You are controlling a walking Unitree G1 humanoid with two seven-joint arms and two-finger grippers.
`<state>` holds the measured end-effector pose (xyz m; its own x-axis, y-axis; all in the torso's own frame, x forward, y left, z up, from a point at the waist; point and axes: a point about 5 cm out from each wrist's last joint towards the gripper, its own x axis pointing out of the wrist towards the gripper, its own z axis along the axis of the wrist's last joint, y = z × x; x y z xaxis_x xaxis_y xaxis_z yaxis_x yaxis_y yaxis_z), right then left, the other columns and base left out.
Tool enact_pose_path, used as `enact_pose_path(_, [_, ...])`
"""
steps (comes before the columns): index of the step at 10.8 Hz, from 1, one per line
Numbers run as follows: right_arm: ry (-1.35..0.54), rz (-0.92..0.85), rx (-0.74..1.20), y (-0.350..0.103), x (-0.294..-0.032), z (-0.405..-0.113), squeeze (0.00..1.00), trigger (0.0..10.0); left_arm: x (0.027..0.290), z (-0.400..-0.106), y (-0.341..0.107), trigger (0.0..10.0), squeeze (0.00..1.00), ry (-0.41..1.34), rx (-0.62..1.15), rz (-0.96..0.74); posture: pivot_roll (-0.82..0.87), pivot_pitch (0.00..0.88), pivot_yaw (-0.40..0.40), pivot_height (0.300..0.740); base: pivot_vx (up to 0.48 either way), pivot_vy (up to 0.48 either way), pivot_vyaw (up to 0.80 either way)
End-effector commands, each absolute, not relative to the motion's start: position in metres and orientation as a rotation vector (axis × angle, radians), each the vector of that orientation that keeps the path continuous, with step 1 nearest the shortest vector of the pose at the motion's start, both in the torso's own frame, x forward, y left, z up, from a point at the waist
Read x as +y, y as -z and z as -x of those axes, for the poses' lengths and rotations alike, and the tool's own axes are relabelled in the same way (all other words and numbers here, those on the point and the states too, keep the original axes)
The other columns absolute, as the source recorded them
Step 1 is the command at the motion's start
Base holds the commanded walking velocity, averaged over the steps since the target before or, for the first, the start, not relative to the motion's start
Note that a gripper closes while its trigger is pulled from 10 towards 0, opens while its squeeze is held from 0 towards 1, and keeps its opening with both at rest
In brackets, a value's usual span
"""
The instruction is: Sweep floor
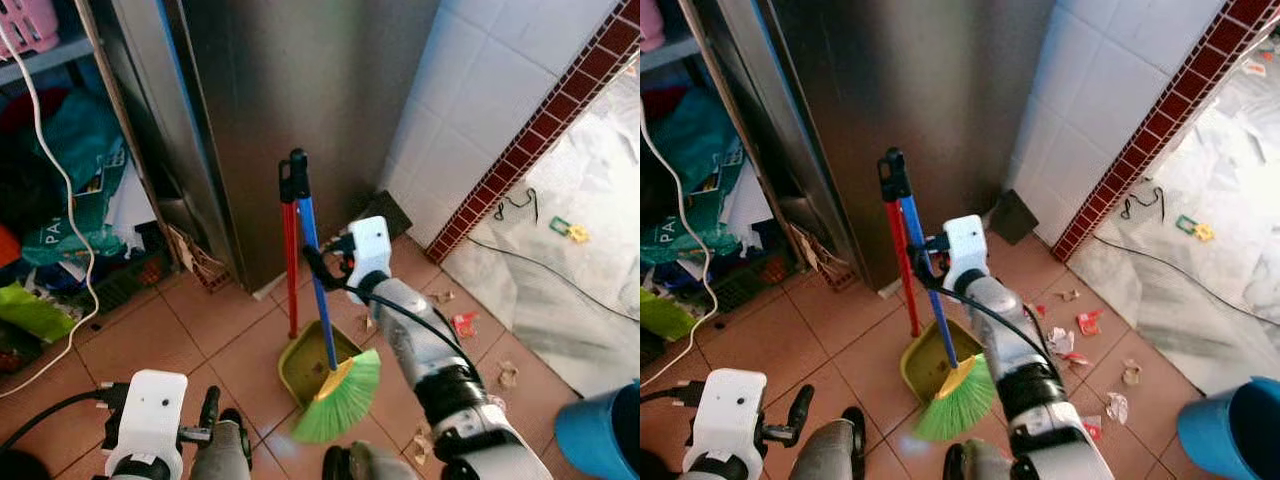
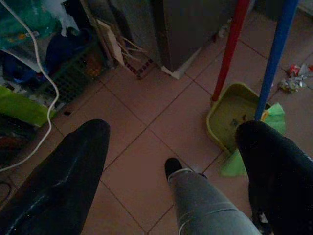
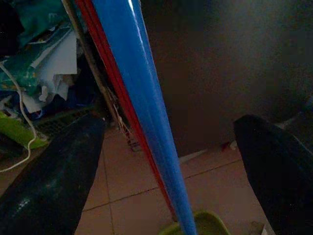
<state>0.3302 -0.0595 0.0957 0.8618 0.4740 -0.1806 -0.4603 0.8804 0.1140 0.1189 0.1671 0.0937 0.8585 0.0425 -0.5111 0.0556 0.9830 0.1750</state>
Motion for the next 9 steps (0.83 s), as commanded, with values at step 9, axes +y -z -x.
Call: enact_pose_path(9, [-0.594,-0.053,0.160,-0.093,-0.030,-0.330,0.00,10.0,0.157,-0.113,-0.101,10.0,0.00,0.059,0.540,-0.136,0.17,0.247,-0.119,0.740,0.000,0.000,0.00])
